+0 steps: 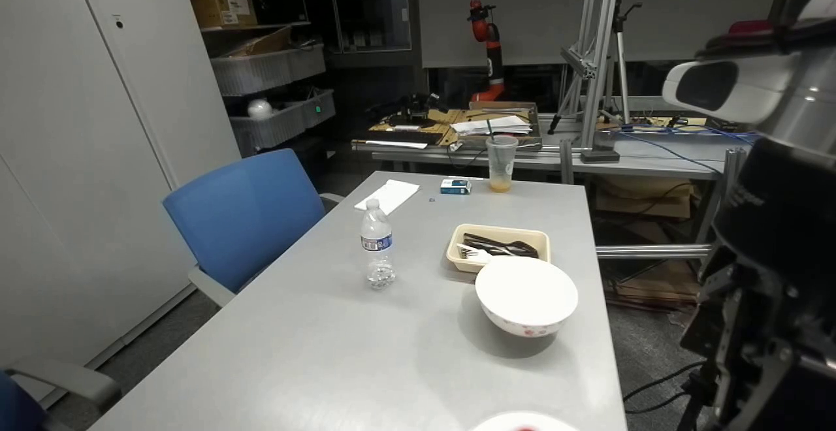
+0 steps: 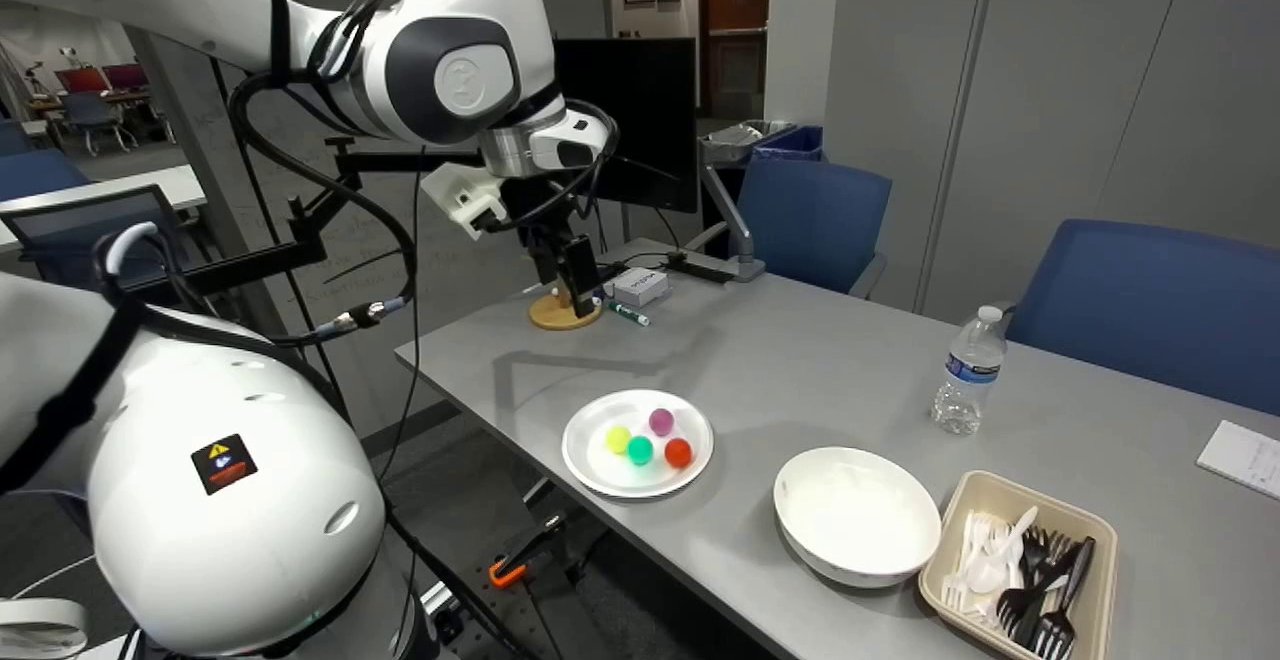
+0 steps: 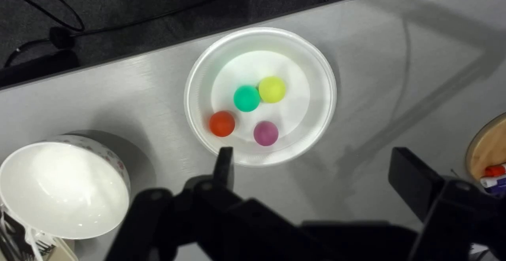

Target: Move the red, green and yellow objects from the white plate onto the white bowl respectively

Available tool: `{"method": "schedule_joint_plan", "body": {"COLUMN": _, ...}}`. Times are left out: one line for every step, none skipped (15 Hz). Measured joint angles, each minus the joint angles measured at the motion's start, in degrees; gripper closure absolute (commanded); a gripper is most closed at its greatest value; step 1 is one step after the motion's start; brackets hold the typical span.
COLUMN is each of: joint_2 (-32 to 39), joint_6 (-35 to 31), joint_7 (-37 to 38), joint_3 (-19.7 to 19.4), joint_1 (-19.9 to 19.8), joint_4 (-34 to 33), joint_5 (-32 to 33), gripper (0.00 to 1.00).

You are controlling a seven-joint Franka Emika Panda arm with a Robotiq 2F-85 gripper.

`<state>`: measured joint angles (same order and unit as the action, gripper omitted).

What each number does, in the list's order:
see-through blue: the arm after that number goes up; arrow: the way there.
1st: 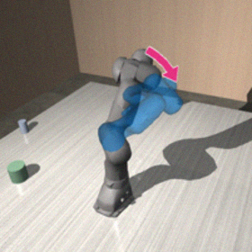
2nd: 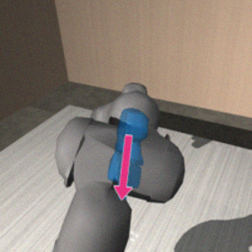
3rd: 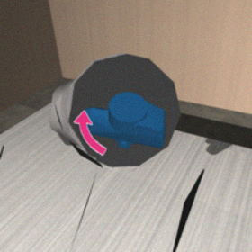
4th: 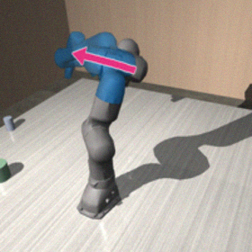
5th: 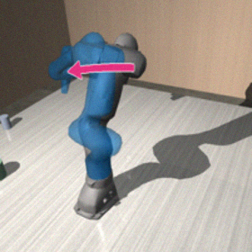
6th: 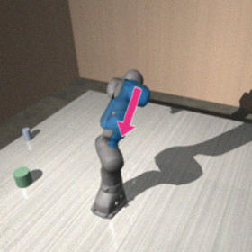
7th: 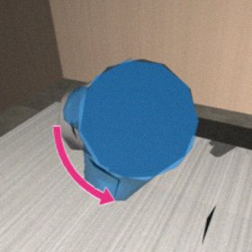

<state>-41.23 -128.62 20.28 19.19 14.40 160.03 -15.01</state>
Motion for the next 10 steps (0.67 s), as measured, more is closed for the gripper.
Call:
{"method": "schedule_joint_plan", "body": {"joint_2": 0.0, "joint_6": 0.0, "joint_7": 0.0, "joint_3": 0.0, "joint_1": 0.0, "joint_4": 0.0, "joint_5": 0.0, "gripper": 0.0}}
{"method": "schedule_joint_plan", "body": {"joint_2": 0.0, "joint_6": 0.0, "joint_7": 0.0, "joint_3": 0.0, "joint_1": 0.0, "joint_4": 0.0, "joint_5": 0.0, "gripper": 0.0}}
{"method": "schedule_joint_plan", "body": {"joint_2": 0.0, "joint_6": 0.0, "joint_7": 0.0, "joint_3": 0.0, "joint_1": 0.0, "joint_4": 0.0, "joint_5": 0.0, "gripper": 0.0}}
{"method": "schedule_joint_plan", "body": {"joint_2": 0.0, "joint_6": 0.0, "joint_7": 0.0, "joint_3": 0.0, "joint_1": 0.0, "joint_4": 0.0, "joint_5": 0.0, "gripper": 0.0}}
{"method": "schedule_joint_plan", "body": {"joint_2": 0.0, "joint_6": 0.0, "joint_7": 0.0, "joint_3": 0.0, "joint_1": 0.0, "joint_4": 0.0, "joint_5": 0.0, "gripper": 0.0}}
{"method": "schedule_joint_plan", "body": {"joint_2": 0.0, "joint_6": 0.0, "joint_7": 0.0, "joint_3": 0.0, "joint_1": 0.0, "joint_4": 0.0, "joint_5": 0.0, "gripper": 0.0}}
{"method": "schedule_joint_plan", "body": {"joint_2": 0.0, "joint_6": 0.1, "joint_7": 0.0, "joint_3": 0.0, "joint_1": 0.0, "joint_4": -0.1, "joint_5": 0.0, "gripper": 0.0}}
{"method": "schedule_joint_plan", "body": {"joint_2": 0.1, "joint_6": 0.5, "joint_7": 0.0, "joint_3": -0.1, "joint_1": 0.0, "joint_4": -0.3, "joint_5": 0.0, "gripper": 0.0}}
{"method": "schedule_joint_plan", "body": {"joint_2": 0.2, "joint_6": 1.1, "joint_7": 0.1, "joint_3": -0.1, "joint_1": 0.0, "joint_4": -0.5, "joint_5": 0.0, "gripper": 0.0}}
{"method": "schedule_joint_plan", "body": {"joint_2": 0.2, "joint_6": 2.0, "joint_7": 0.2, "joint_3": -0.1, "joint_1": 0.0, "joint_4": -0.7, "joint_5": 0.1, "gripper": 0.0}}
